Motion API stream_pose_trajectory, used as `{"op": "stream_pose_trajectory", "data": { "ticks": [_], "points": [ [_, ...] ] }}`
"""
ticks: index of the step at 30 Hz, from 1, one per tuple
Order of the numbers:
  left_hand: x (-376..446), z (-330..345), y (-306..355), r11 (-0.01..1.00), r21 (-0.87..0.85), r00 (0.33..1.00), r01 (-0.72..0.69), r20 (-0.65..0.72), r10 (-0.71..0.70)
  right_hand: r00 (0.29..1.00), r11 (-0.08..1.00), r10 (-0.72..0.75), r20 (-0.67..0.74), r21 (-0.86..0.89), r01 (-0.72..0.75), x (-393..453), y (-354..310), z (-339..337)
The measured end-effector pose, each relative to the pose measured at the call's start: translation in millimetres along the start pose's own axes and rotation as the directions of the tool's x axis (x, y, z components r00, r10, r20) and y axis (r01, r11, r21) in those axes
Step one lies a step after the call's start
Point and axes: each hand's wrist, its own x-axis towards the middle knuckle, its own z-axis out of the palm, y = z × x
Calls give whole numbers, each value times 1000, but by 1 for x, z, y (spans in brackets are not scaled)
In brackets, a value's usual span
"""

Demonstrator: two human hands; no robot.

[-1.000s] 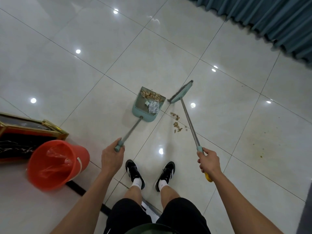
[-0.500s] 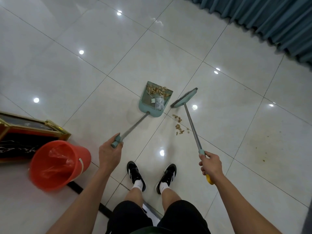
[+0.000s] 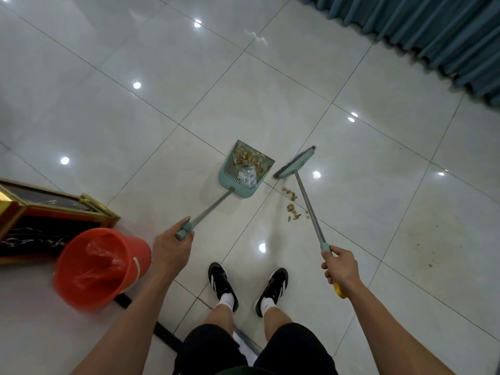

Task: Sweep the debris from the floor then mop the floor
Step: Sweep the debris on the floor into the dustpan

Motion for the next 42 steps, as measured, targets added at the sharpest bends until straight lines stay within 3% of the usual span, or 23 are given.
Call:
{"op": "stream_pose_trajectory", "data": {
  "ticks": [17, 25, 32, 42],
  "points": [
    [74, -50, -44, 964, 247, 994, -99, 67, 85, 998, 997, -16, 59, 73, 12, 14, -78, 70],
    [116, -34, 10, 926, 360, 993, -112, 62, 96, 977, 997, -38, 211, 79, 21, 78, -150, 108],
    [142, -31, 58, 895, 441, 994, -65, 105, 20, 954, 993, -92, 285, -39, 107, 125, -204, 109],
    [158, -42, 71, 825, 524, 968, -210, 232, 98, 982, 992, 84, 168, -112, -65, 107, -139, 77]
  ]
}}
